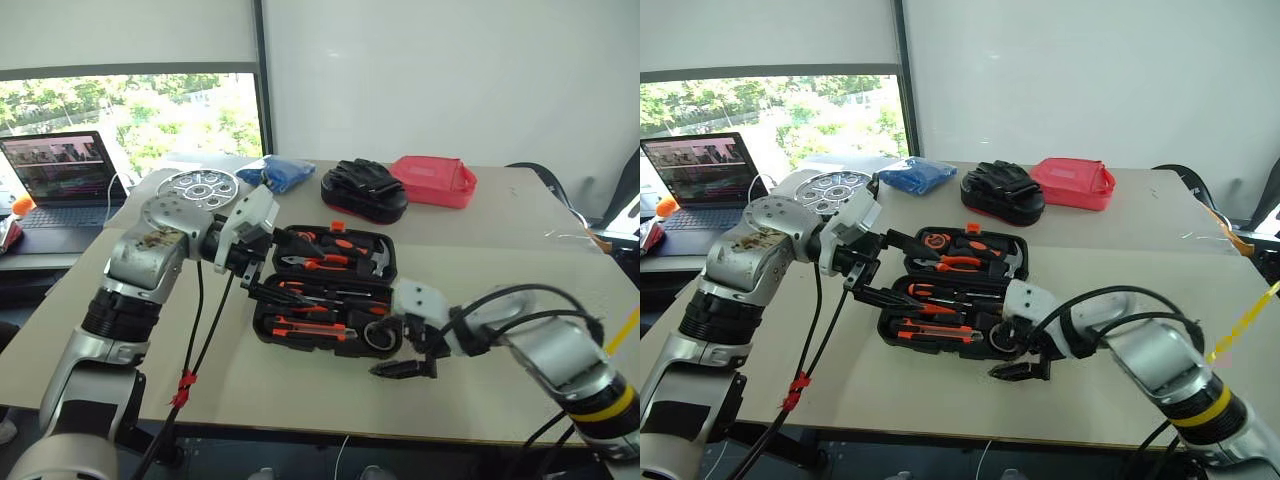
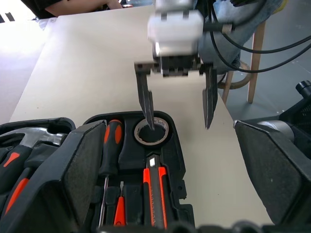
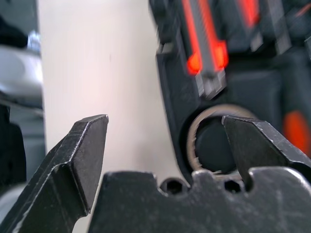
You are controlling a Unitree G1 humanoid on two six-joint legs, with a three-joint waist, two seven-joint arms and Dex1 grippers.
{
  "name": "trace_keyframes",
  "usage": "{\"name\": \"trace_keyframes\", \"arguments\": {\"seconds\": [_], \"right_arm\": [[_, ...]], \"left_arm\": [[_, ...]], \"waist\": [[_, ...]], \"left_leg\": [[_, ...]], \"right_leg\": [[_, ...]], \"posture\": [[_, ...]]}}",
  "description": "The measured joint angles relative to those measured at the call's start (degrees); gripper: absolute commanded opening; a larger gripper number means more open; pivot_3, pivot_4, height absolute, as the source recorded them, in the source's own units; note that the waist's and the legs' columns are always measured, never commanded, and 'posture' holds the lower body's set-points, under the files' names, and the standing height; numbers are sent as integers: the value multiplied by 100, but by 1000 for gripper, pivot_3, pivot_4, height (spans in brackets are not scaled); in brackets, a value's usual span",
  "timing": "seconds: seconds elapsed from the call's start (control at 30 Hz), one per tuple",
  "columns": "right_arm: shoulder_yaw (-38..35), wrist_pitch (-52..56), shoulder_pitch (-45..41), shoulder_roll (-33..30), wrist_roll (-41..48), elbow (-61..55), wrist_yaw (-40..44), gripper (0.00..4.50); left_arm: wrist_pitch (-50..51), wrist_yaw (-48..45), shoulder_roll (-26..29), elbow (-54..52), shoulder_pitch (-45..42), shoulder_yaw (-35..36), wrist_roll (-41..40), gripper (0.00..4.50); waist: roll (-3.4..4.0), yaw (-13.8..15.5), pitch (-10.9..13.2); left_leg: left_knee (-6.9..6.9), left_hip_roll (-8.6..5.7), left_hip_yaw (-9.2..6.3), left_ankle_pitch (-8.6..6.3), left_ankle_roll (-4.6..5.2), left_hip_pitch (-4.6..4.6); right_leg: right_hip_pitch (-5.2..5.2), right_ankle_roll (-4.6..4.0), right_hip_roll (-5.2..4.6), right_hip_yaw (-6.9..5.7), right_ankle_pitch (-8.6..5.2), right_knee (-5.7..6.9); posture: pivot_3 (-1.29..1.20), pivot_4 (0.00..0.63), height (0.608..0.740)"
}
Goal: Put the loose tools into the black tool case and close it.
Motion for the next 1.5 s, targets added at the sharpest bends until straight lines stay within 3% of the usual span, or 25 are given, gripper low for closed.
{"name": "trace_keyframes", "arguments": {"seconds": [0.1, 0.2, 0.43, 0.57, 0.77, 1.03, 1.27, 1.5], "right_arm": [[-677, 385, 103, -39, 447, -259, -82, 3316], [-1563, 809, 608, -22, 790, -422, -449, 2384], [-2271, 540, 1599, 152, 585, 135, -1321, 0], [-2110, 60, 1730, 256, 342, 612, -1539, 0], [-1122, -961, 1181, 672, -395, 1754, -1849, 0], [-539, -1436, 482, 1028, -843, 2646, -1913, 0], [-427, -1510, 428, 1078, -914, 2787, -1778, 0], [-437, -1489, 697, 791, -931, 2490, -1495, 0]], "left_arm": [[13, 199, 12, -3, 174, 25, 24, 4500], [119, 624, 175, -19, 558, 241, 82, 3858], [-142, 1421, 689, 618, 1417, 450, 715, 1269], [-374, 1775, 682, 1219, 1452, 424, 1112, 50], [-847, 2250, 155, 2231, 928, -22, 1823, 50], [-1134, 2409, -280, 2854, 692, -270, 2261, 50], [-1085, 2230, -308, 2782, 743, -252, 2276, 50], [-712, 1676, -129, 1873, 1302, -140, 2002, 50]], "waist": [[0, 1, 0], [-1, 1, 0], [-3, -3, -1], [-3, 0, -1], [-4, 7, -1], [-4, -13, -1], [-4, -6, -1], [-3, 4, -1]], "left_leg": [[-1, 0, -4, 0, 0, 1], [-4, 1, -6, 0, 0, 1], [-5, 0, 15, 0, -1, 22], [-5, -1, 25, 1, -1, 18], [-4, -4, 35, 1, -3, 9], [-8, -2, 31, 1, -2, -2], [-7, -3, 30, 1, -2, -2], [-11, -2, 20, -1, 0, -7]], "right_leg": [[1, 0, 0, -1, 0, 0], [1, 0, -1, 0, 0, -2], [15, -2, -1, 2, 1, 1], [11, 0, -2, 4, 2, 0], [6, 0, -2, 3, 4, -2], [-4, -2, 0, 2, 5, -1], [-3, -1, -3, 2, 5, -1], [-5, -1, -3, -1, 5, 0]], "posture": [[0, 150, 740], [0, 150, 740], [0, 150, 740], [0, 150, 740], [0, 150, 740], [0, 150, 740], [0, 150, 740], [0, 150, 740]]}}
